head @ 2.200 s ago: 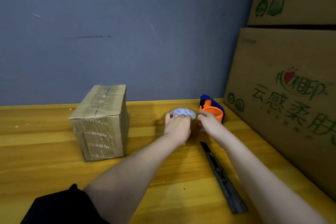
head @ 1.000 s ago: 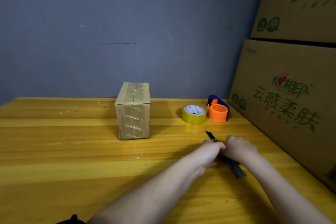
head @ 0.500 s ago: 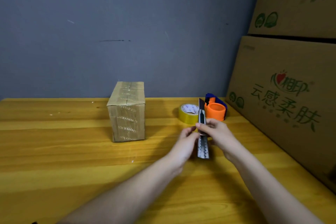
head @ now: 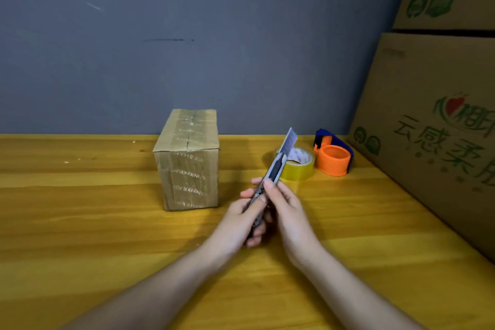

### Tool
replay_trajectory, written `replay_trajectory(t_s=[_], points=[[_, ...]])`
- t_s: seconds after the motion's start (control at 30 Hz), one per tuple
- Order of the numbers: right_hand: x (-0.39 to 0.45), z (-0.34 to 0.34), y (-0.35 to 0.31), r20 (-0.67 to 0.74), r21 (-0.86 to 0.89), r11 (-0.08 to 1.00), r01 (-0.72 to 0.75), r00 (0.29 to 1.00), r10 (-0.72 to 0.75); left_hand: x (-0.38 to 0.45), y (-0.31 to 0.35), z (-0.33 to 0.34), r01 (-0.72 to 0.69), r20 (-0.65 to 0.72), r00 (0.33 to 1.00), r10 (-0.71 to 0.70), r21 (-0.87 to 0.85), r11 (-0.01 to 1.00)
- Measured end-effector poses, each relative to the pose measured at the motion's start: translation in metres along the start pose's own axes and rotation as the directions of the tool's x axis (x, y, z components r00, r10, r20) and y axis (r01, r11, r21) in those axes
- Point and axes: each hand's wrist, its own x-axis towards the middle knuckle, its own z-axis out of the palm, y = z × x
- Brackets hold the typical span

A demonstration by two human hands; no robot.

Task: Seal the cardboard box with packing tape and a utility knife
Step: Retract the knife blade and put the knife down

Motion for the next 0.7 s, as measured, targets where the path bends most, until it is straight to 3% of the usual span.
replay_trajectory(t_s=[0.17,0.3,0.4,0.7], points=[[-0.0050,0.0016,-0.0004,0.001,0.000,1.000,0.010,1.000,-0.010,-0.0013,-0.0042,0.0010,-0.019,0.033,0.999,0.015,0.104,0.994],[0.0002,0.0005,-0.0012,-0.092,0.047,0.996,0.079,0.993,-0.075,-0.0010,0.0004,0.0003,0.140,0.090,0.986,-0.144,0.051,0.989],[0.0020,-0.0002,-0.0012,-0.097,0.047,0.996,0.075,0.993,-0.070,-0.0020,0.0021,0.0010,0.151,0.112,0.981,-0.159,0.077,0.985],[0.0025,-0.0072,-0.0021,0.085,-0.079,0.996,0.042,0.996,-0.035,-0.0025,0.0001,-0.0013,0.078,0.070,0.994,-0.088,0.132,0.988]])
